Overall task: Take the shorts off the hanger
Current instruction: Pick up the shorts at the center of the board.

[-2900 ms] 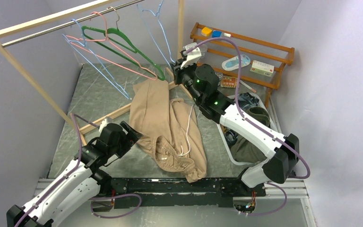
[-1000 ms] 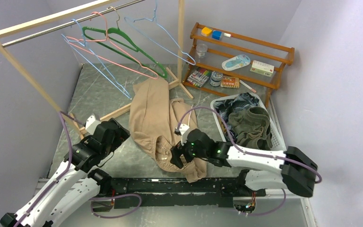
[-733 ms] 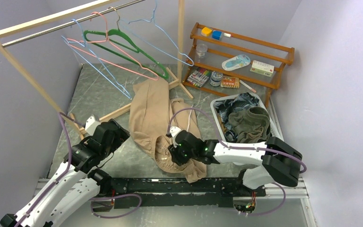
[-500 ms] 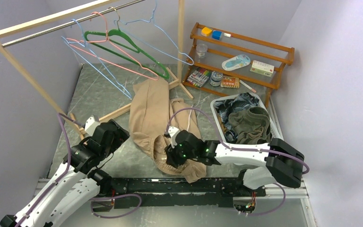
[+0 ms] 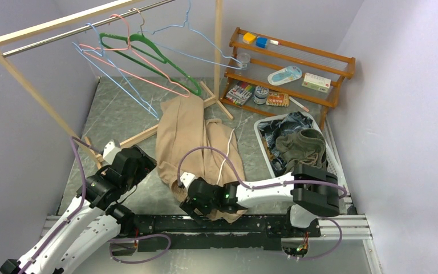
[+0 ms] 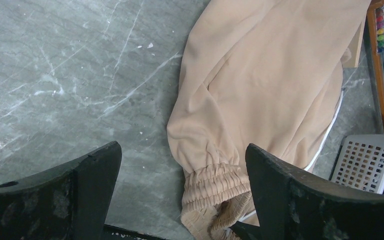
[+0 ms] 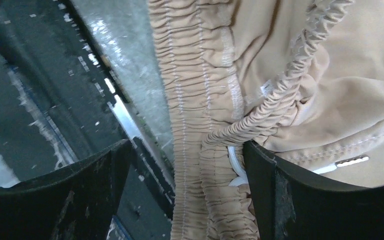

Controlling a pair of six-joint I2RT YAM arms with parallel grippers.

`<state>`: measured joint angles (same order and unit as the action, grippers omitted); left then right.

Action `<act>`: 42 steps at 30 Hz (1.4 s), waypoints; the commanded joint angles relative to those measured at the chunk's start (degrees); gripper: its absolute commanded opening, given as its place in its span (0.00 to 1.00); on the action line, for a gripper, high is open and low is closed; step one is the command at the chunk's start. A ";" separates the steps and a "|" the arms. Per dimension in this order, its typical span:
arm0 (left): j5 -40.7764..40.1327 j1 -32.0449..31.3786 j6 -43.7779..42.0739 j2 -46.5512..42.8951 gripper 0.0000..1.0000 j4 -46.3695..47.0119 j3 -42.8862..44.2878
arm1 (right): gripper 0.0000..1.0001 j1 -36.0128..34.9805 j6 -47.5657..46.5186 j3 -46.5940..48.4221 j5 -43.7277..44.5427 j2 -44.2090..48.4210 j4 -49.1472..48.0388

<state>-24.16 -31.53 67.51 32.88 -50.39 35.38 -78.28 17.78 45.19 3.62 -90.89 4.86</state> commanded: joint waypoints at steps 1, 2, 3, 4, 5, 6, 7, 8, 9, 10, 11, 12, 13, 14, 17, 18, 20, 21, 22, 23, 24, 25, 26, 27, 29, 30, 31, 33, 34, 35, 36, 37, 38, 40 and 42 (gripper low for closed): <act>0.37 0.40 -0.01 -0.63 0.97 0.15 -0.66 | 0.86 -3.25 1.67 1.61 15.15 -3.61 3.29; 0.24 0.36 0.14 -0.68 0.97 0.05 -0.59 | 0.86 -3.78 2.86 1.99 18.70 -4.56 4.23; 0.11 0.42 0.30 -0.88 0.97 -0.21 -0.51 | 0.86 -4.14 3.30 2.14 20.45 -5.37 4.62; -0.23 0.42 0.63 -1.01 0.97 -0.52 -0.41 | 0.85 -4.44 3.93 2.22 22.24 -6.21 4.86; -0.45 0.37 0.80 -1.21 0.97 -0.70 -0.40 | 0.84 -4.65 4.76 2.32 24.16 -7.02 5.36; -0.63 0.41 0.97 -1.45 0.97 -0.81 -0.46 | 0.81 -4.74 5.16 2.49 24.99 -7.76 5.57; -0.81 0.43 1.30 -1.77 0.97 -0.83 -0.52 | 0.79 -4.94 5.50 2.38 25.61 -8.17 5.55; -0.92 0.44 1.50 -2.10 0.97 -0.97 -0.56 | 0.74 -5.08 6.21 2.12 26.33 -8.27 5.32; -0.90 0.42 1.57 -2.33 0.97 -0.94 -0.69 | 0.67 -5.12 6.69 1.56 26.35 -7.99 4.62; -0.91 0.42 1.67 -2.63 0.96 -0.87 -0.81 | 0.59 -5.12 7.03 0.84 26.28 -7.42 3.15; -0.89 0.39 1.71 -2.84 0.96 -0.79 -0.91 | 0.50 -5.13 7.50 0.09 26.19 -6.51 2.18; -0.84 0.41 1.75 -2.98 0.96 -0.80 -1.00 | 0.41 -5.11 8.13 -0.63 26.29 -5.26 1.55; -0.80 0.46 1.80 -3.14 0.96 -0.70 -1.05 | 0.34 -5.06 9.17 -0.99 26.67 -4.35 1.23; -0.80 0.46 1.80 -3.12 0.96 -0.73 -1.09 | 0.29 -5.01 9.74 -1.31 27.23 -3.39 1.21; -0.73 0.42 1.52 -2.92 0.96 -0.61 -1.10 | 0.16 -4.95 10.72 -1.80 28.43 -0.51 1.22; -0.67 0.40 1.45 -2.85 0.96 -0.53 -1.10 | 0.11 -4.93 10.92 -1.85 28.70 0.52 1.47; -0.55 0.41 1.24 -2.46 0.96 -0.48 -1.02 | 0.00 -4.93 10.45 -2.06 28.36 3.27 1.24; -0.49 0.41 1.18 -2.27 0.96 -0.44 -0.93 | 0.00 -4.95 10.89 -2.07 28.45 4.91 1.44; -0.47 0.42 1.22 -2.17 0.96 -0.59 -0.86 | 0.00 -4.95 11.38 -2.11 28.83 6.93 1.88; -0.53 0.43 1.41 -2.06 0.96 -0.77 -0.72 | 0.00 -4.94 11.47 -2.32 29.13 9.44 1.91; -0.62 0.42 1.49 -2.07 0.96 -0.88 -0.62 | 0.00 -5.01 11.56 -2.70 29.26 12.67 1.44; -0.68 0.42 1.58 -2.09 0.96 -0.96 -0.57 | 0.00 -5.01 11.62 -3.04 29.33 16.06 1.00; -0.79 0.42 1.73 -2.23 0.96 -1.04 -0.53 | 0.00 -5.09 11.58 -3.61 29.51 19.71 0.37; -0.90 0.39 1.83 -2.37 0.96 -1.20 -0.49 | 0.00 -5.15 11.65 -4.10 29.74 23.72 -0.04; -1.07 0.39 1.96 -2.68 0.96 -1.31 -0.41 | 0.00 -5.38 11.33 -4.73 30.54 32.50 -0.62; -1.15 0.34 2.05 -2.91 0.96 -1.47 -0.40 | 0.00 -5.43 10.84 -4.46 30.80 35.80 -0.27; -1.28 0.33 2.19 -3.09 0.96 -1.49 -0.40 | 0.00 -5.42 10.25 -3.71 30.72 38.30 0.68; -1.42 0.35 2.31 -3.31 0.96 -1.53 -0.39 | 0.00 -5.48 8.95 -1.10 30.63 42.06 3.76; -1.45 0.40 2.30 -3.42 0.96 -1.57 -0.47 | 0.00 -5.46 8.27 0.62 30.52 42.94 6.22; -1.46 0.35 2.29 -3.49 0.96 -1.46 -0.48 | 0.00 -5.43 7.71 2.25 30.43 43.66 7.83; -1.52 0.33 2.40 -3.52 0.96 -1.46 -0.56 | 0.00 -5.44 7.37 3.93 30.48 44.21 9.09; -1.55 0.37 2.39 -3.55 0.96 -1.53 -0.57 | 0.00 -5.46 6.83 5.01 30.46 44.80 9.23; -1.58 0.33 2.37 -3.56 0.96 -1.48 -0.57 | 0.00 -5.45 6.20 5.87 30.59 45.74 9.20; -1.65 0.33 2.51 -3.47 0.96 -1.77 -0.42 | 0.00 -5.43 5.94 6.90 31.82 47.03 8.36; -1.75 0.33 2.78 -3.44 0.96 -2.03 -0.31 | 0.00 -5.48 4.55 7.60 31.79 48.30 5.83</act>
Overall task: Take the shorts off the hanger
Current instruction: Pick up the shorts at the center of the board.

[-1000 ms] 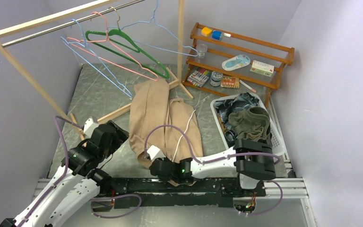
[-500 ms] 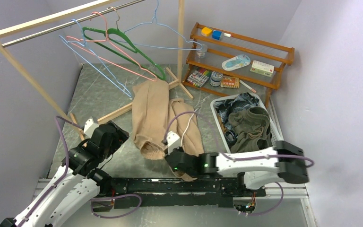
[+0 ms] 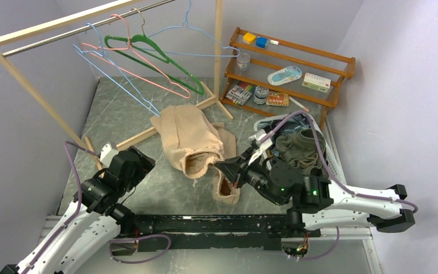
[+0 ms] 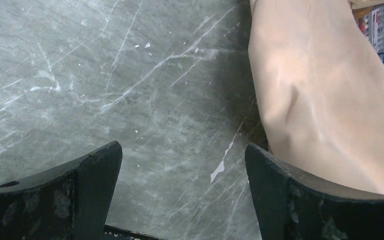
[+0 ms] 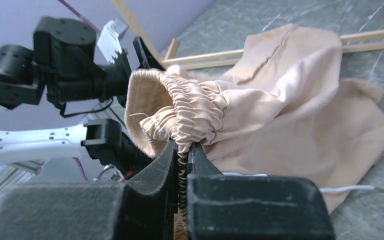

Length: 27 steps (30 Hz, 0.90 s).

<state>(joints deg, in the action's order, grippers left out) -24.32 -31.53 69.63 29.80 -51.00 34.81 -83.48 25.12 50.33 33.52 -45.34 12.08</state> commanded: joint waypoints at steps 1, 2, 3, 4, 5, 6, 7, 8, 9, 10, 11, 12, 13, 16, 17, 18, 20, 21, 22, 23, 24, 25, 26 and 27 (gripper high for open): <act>-1.65 0.37 0.79 -0.39 0.96 -1.50 0.26 | 0.00 -0.24 -3.91 2.79 2.30 3.32 -2.44; -1.69 0.33 0.91 -0.42 0.96 -1.60 0.31 | 0.00 -0.27 -4.81 3.37 2.80 3.67 -2.74; -1.70 0.37 0.95 -0.49 0.96 -1.58 0.28 | 0.00 -0.22 -5.85 3.67 3.64 3.82 -2.89; -1.70 0.33 0.95 -0.59 0.96 -1.58 0.26 | 0.00 -0.24 -6.87 3.79 5.09 3.97 -3.10; -1.70 0.35 0.95 -0.68 0.96 -1.45 0.14 | 0.00 -0.20 -7.70 3.86 7.01 3.98 -2.77; -1.70 0.33 0.95 -0.73 0.96 -1.32 -0.02 | 0.00 -0.19 -7.86 4.20 8.67 3.87 -1.94; -1.66 0.33 0.88 -0.77 0.96 -1.34 -0.08 | 0.00 -0.13 -7.88 4.34 9.80 3.74 -1.40; -1.69 0.37 0.91 -0.76 0.96 -1.33 -0.01 | 0.00 -0.15 -7.26 4.02 11.82 3.41 -1.07; -1.72 0.35 0.95 -0.73 0.96 -1.30 0.00 | 0.00 -0.16 -5.12 3.76 15.14 2.80 0.23; -1.75 0.35 0.87 -0.69 0.96 -1.18 -0.12 | 0.00 -0.10 -2.76 3.78 18.22 1.70 2.56; -1.71 0.34 0.80 -0.56 0.96 -0.95 -0.24 | 0.00 0.15 -0.81 4.15 19.98 -0.09 4.97; -1.63 0.33 0.73 -0.42 0.96 -0.74 -0.33 | 0.00 0.83 1.36 5.19 20.35 -2.40 8.56; -1.47 0.33 0.65 -0.26 0.96 -0.54 -0.42 | 0.00 2.04 4.07 6.55 19.59 -5.81 12.24; -0.78 0.34 0.44 0.47 0.96 0.31 -0.59 | 0.00 12.62 10.21 9.93 6.70 -17.04 19.85; -0.49 0.33 0.31 0.78 0.96 0.70 -0.66 | 0.00 19.42 10.63 8.95 -0.60 -19.62 18.56; -0.21 0.35 0.07 1.09 0.96 1.10 -0.58 | 0.00 23.81 10.57 7.69 -7.16 -21.72 15.91; 0.21 0.33 -0.24 1.72 0.96 0.98 0.06 | 0.00 29.19 11.66 3.28 -14.64 -23.80 9.77; 0.31 0.40 -0.26 2.01 0.96 0.56 0.37 | 0.01 31.08 12.32 1.68 -16.96 -24.35 6.66; 0.25 0.34 -0.26 2.21 0.96 0.17 0.69 | 0.04 32.97 13.15 0.65 -19.24 -25.05 4.31; 0.27 0.33 -0.21 2.35 0.96 -0.14 0.78 | 0.05 34.95 14.45 0.38 -21.90 -26.97 3.08; 0.29 0.37 -0.19 2.30 0.96 -0.42 0.79 | 0.05 36.68 14.62 0.81 -24.40 -29.11 2.53; 0.36 0.33 -0.08 2.08 0.96 -0.58 0.60 | 0.06 37.52 14.43 1.66 -25.71 -31.39 2.39; 0.57 0.33 0.01 1.76 0.96 -0.52 0.35 | 0.09 37.79 14.01 2.69 -26.51 -33.58 2.56; 0.74 0.35 0.03 1.42 0.96 -0.24 0.02 | 0.13 37.92 13.46 3.74 -27.77 -35.77 2.49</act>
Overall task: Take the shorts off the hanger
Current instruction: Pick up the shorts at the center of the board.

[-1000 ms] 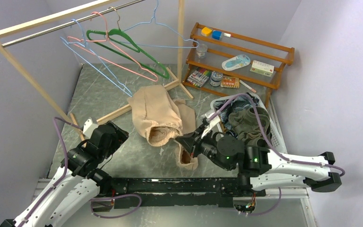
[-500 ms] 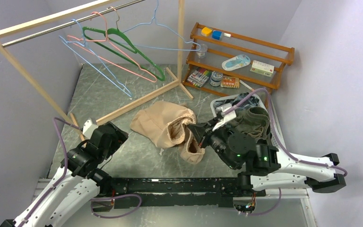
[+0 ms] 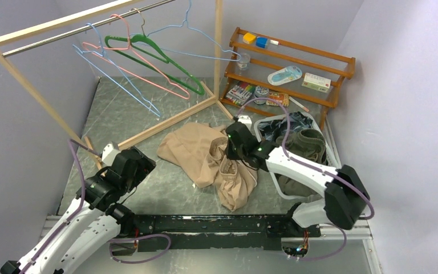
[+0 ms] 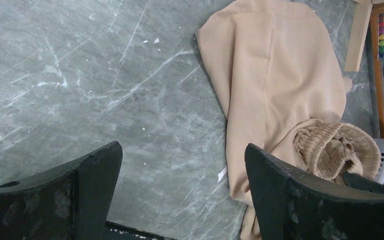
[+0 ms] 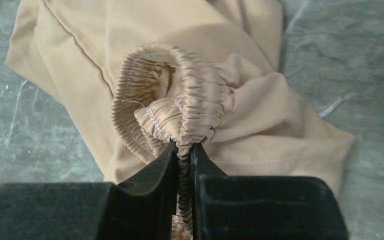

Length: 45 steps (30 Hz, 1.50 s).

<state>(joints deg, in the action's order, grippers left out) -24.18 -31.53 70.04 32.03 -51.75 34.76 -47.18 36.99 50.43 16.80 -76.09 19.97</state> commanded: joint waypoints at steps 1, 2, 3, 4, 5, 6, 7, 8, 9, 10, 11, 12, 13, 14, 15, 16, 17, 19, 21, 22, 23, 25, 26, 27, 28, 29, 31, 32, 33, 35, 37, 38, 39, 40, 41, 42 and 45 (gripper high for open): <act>0.67 0.34 -0.38 -1.21 0.96 0.68 -0.22 | 0.21 1.58 1.17 4.11 -12.56 -6.84 -5.64; 0.82 0.35 -0.33 -1.59 0.96 0.75 -0.41 | 0.33 1.57 1.14 4.57 -13.85 -8.79 -5.63; 0.83 0.33 -0.21 -1.93 0.96 0.81 -0.54 | 0.47 1.56 1.25 5.10 -14.15 -10.41 -4.87; 0.75 0.35 -0.13 -2.18 0.96 0.70 -0.64 | 0.54 1.56 0.86 5.77 -14.30 -11.96 -3.91; 0.68 0.33 0.04 -2.42 0.96 0.53 -0.66 | 0.58 1.54 0.31 6.34 -13.83 -12.83 -2.79; 0.66 0.39 0.14 -2.70 0.96 0.47 -0.58 | 0.65 1.37 0.09 6.62 -13.01 -13.30 -1.58; 0.71 0.36 0.10 -2.87 0.95 0.51 -0.58 | 0.70 1.25 0.01 6.68 -11.80 -13.47 -0.42; 0.67 0.35 0.03 -2.97 0.95 0.51 -0.51 | 0.75 1.05 0.09 6.65 -9.90 -13.33 1.08; 0.70 0.39 0.02 -3.14 0.95 0.45 -0.49 | 0.77 0.91 -0.16 6.69 -7.38 -13.13 2.87; 0.61 0.36 -0.02 -3.22 0.95 0.58 -0.49 | 0.88 0.65 -0.28 7.53 -5.40 -12.91 4.39; 0.63 0.33 -0.19 -3.25 0.95 0.64 -0.49 | 0.91 0.49 -0.04 8.51 -3.32 -12.80 6.13; 0.63 0.35 -0.31 -3.16 0.95 0.76 -0.49 | 0.92 0.10 0.18 9.02 -1.64 -12.69 7.49; 0.63 0.34 -0.46 -3.12 0.95 0.77 -0.42 | 0.92 -0.30 0.14 9.17 -0.54 -12.40 8.20; 0.63 0.33 -0.58 -3.04 0.95 0.91 -0.40 | 0.98 -0.46 0.27 8.86 -0.01 -12.07 8.26; 0.63 0.37 -0.63 -2.86 0.95 0.92 -0.32 | 1.00 -0.78 0.58 8.37 0.34 -11.72 7.89; 0.63 0.41 -0.76 -2.72 0.95 1.06 -0.31 | 1.00 -0.97 1.11 7.72 0.45 -11.68 7.14; 0.68 0.38 -0.90 -2.56 0.95 1.29 -0.31 | 1.00 -1.06 1.76 7.37 0.41 -11.89 6.36; 0.92 0.37 -1.17 -2.23 0.95 1.72 -0.35 | 1.00 -1.01 3.93 7.33 0.74 -13.59 5.82; 1.14 0.41 -1.30 -1.88 0.95 1.76 -0.24 | 1.00 -1.12 5.28 7.31 0.17 -16.51 4.25; 1.22 0.34 -1.23 -1.74 0.95 1.64 -0.16 | 1.00 -1.27 5.59 7.40 0.01 -17.59 3.78; 1.24 0.33 -1.09 -1.53 0.95 1.49 -0.14 | 1.00 -1.75 4.94 8.03 -0.44 -20.06 3.22; 1.24 0.35 -1.06 -1.52 0.95 1.27 -0.13 | 1.00 -3.11 3.83 10.66 -0.22 -24.62 3.78; 1.19 0.33 -0.96 -1.62 0.95 1.18 -0.13 | 1.00 -4.28 3.98 12.08 1.36 -27.03 4.94; 1.18 0.34 -0.91 -1.81 0.95 1.03 -0.18 | 1.00 -5.55 3.98 13.29 2.83 -29.34 5.56; 1.07 0.39 -0.83 -2.06 0.95 0.81 -0.16 | 1.00 -6.85 4.24 14.09 4.17 -31.63 5.87; 0.95 0.38 -0.74 -2.30 0.95 0.60 -0.14 | 1.00 -7.82 5.10 14.19 4.93 -33.64 6.15; 0.81 0.35 -0.35 -2.92 0.95 0.38 -0.06 | 1.00 -9.63 7.11 13.41 7.07 -37.31 6.05; 0.78 0.37 -0.29 -3.29 0.95 0.36 -0.11 | 0.94 -10.20 7.59 12.73 8.15 -38.92 5.99; 0.78 0.33 -0.18 -3.55 0.95 0.29 -0.12 | 0.87 -10.59 7.94 12.38 8.77 -41.13 6.33; 0.75 0.33 -0.15 -4.06 0.95 0.39 -0.29 | 0.69 -10.90 8.14 11.45 9.33 -43.00 6.70; 0.72 0.36 -0.29 -4.17 0.95 0.59 -0.46 | 0.50 -10.84 8.51 7.98 10.02 -41.05 3.89; 0.72 0.33 -0.53 -4.14 0.95 0.79 -0.48 | 0.44 -10.29 8.12 5.51 9.75 -39.01 2.07; 0.68 0.34 -0.52 -4.05 0.95 0.77 -0.49 | 0.37 -9.60 8.09 3.43 9.59 -36.42 0.59; 0.64 0.35 -0.53 -3.88 0.95 0.70 -0.41 | 0.30 -8.67 7.93 1.55 9.24 -33.69 -0.72; 0.63 0.35 -0.53 -3.69 0.95 0.66 -0.32 | 0.21 -7.64 7.52 -0.05 8.84 -30.30 -1.96; 0.70 0.37 -0.54 -3.51 0.95 0.66 -0.31 | 0.09 -6.73 7.22 -1.43 8.64 -27.65 -2.87; 0.94 0.33 -0.74 -3.12 0.95 0.80 -0.31 | 0.00 -4.28 5.42 -3.72 7.97 -19.41 -4.02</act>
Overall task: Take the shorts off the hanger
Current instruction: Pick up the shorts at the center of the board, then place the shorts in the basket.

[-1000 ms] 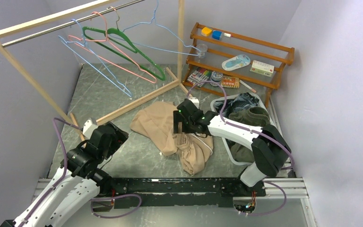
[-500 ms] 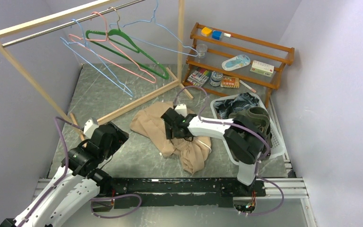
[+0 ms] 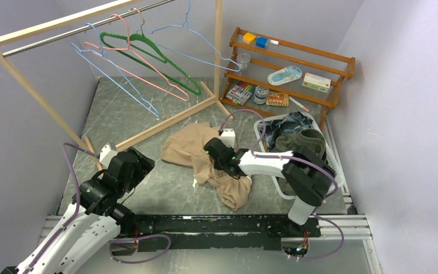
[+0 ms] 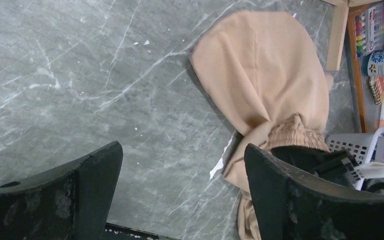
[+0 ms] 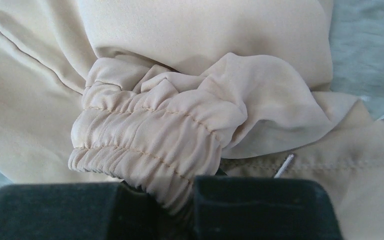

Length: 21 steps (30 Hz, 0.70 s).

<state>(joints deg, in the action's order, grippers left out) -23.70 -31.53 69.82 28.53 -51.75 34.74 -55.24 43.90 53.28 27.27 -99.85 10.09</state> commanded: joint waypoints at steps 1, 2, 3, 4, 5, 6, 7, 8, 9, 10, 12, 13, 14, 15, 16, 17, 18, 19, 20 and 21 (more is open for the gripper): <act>0.51 0.33 -0.67 0.45 0.95 0.89 -0.29 | 0.00 4.10 -2.14 -6.60 -2.30 7.29 6.09; 0.55 0.34 -0.81 0.44 0.95 0.96 -0.30 | 0.00 4.25 -2.91 -6.44 -1.61 10.04 6.66; 0.58 0.33 -0.95 0.42 0.95 1.04 -0.29 | 0.00 4.34 -3.21 -5.99 -0.81 13.19 7.43; 0.50 0.40 -0.96 0.44 0.95 1.02 -0.31 | 0.00 4.35 -3.47 -5.46 0.34 15.96 8.43; 0.45 0.33 -1.02 0.39 0.95 1.00 -0.29 | 0.00 4.38 -3.69 -4.80 1.52 19.03 9.44; 0.41 0.37 -1.03 0.29 0.95 1.12 -0.33 | 0.00 4.36 -3.73 -4.03 2.83 22.12 10.56; 0.34 0.33 -0.98 0.26 0.95 1.12 -0.41 | 0.00 4.38 -3.73 -3.19 4.21 24.75 11.90; 0.37 0.37 -0.85 0.23 0.95 1.10 -0.50 | 0.00 4.36 -3.81 -2.41 5.33 27.50 12.95; 0.42 0.38 -0.83 0.20 0.95 1.16 -0.61 | 0.00 4.36 -3.89 -1.67 6.47 29.96 13.92; 0.56 0.33 -0.71 0.18 0.95 1.32 -0.78 | 0.00 4.48 -4.05 -0.94 7.50 32.13 14.83; 0.82 0.37 -0.56 0.11 0.95 1.59 -1.11 | 0.00 4.42 -3.99 0.65 9.48 35.66 17.12; 1.04 0.33 -0.61 0.12 0.95 1.76 -1.29 | 0.00 4.44 -3.92 1.79 10.48 37.10 18.59; 1.15 0.35 -0.71 0.19 0.94 1.87 -1.40 | 0.00 4.52 -3.91 3.02 11.64 38.15 20.40; 1.24 0.34 -0.76 0.20 0.94 1.95 -1.43 | 0.00 4.53 -3.98 4.53 12.73 39.23 22.16; 1.25 0.37 -0.85 0.28 0.94 1.98 -1.43 | 0.00 4.53 -3.95 6.45 14.04 40.01 23.95; 1.23 0.33 -0.91 0.31 0.94 2.01 -1.43 | 0.00 4.46 -3.87 8.03 15.21 40.93 25.80; 1.28 0.39 -0.99 0.44 0.94 2.09 -1.43 | 0.00 4.46 -4.60 9.52 16.02 41.52 27.16; 1.26 0.40 -1.05 0.52 0.94 2.30 -1.43 | 0.00 4.51 -5.09 11.45 16.99 41.98 28.92; 1.29 0.40 -1.09 0.61 0.94 2.34 -1.43 | 0.00 4.50 -4.78 12.61 18.15 42.31 30.38; 1.41 0.34 -1.10 0.76 0.94 2.50 -1.35 | 0.00 4.44 -4.72 14.16 19.39 42.77 31.90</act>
<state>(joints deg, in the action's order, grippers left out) -23.00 -31.53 69.73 28.86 -51.18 33.56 -50.83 39.70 62.17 39.09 -59.13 34.11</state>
